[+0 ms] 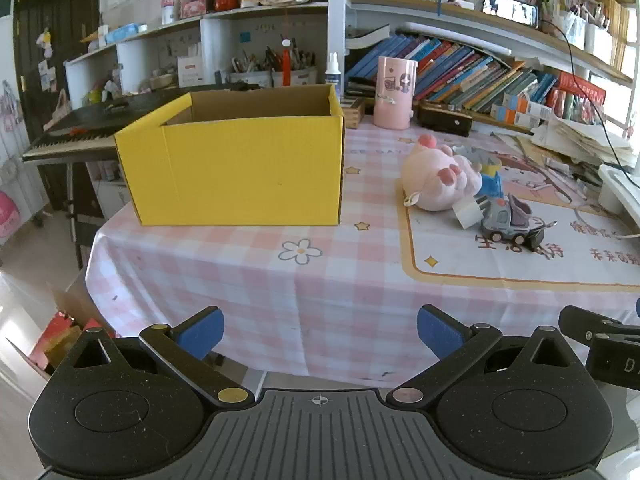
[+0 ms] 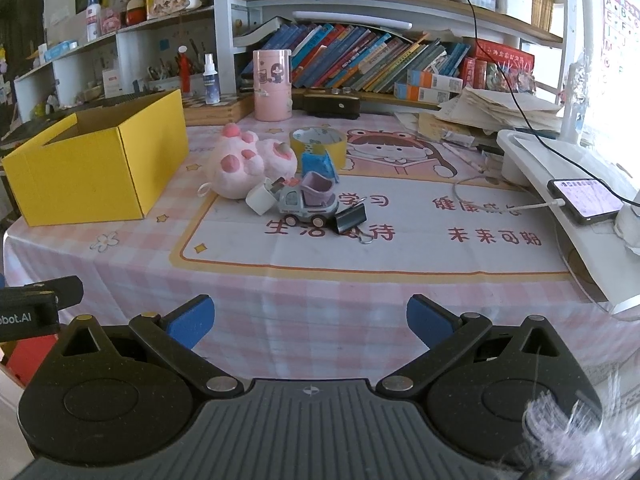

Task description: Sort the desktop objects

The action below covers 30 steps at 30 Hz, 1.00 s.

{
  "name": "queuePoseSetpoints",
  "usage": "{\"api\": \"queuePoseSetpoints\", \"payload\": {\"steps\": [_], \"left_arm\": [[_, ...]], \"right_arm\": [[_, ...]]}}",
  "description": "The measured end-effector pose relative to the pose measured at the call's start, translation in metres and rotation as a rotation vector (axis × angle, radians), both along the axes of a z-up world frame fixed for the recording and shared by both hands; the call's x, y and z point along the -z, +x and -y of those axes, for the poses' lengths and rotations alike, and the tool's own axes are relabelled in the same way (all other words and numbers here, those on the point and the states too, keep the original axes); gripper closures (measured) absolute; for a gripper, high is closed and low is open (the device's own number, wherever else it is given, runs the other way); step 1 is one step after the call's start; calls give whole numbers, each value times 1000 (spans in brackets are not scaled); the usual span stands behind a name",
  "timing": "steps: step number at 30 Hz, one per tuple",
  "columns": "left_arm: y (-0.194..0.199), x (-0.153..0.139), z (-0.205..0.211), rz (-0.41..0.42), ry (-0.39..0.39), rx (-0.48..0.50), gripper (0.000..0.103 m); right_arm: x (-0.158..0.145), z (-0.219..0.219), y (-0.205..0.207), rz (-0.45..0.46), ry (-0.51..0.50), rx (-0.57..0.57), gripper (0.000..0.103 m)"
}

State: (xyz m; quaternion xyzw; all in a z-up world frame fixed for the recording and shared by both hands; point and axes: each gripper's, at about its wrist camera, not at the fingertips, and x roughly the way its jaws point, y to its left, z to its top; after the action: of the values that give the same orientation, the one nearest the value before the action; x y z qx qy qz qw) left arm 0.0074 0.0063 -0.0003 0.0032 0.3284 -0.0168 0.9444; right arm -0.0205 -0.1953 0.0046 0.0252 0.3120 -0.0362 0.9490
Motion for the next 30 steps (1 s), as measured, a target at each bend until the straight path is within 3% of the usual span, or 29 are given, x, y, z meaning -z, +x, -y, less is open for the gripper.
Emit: {"api": "queuePoseSetpoints", "payload": {"steps": [30], "left_arm": [[1,0,4,6,26,13,0]], "right_arm": [[1,1,1,8,-10,19,0]]}}
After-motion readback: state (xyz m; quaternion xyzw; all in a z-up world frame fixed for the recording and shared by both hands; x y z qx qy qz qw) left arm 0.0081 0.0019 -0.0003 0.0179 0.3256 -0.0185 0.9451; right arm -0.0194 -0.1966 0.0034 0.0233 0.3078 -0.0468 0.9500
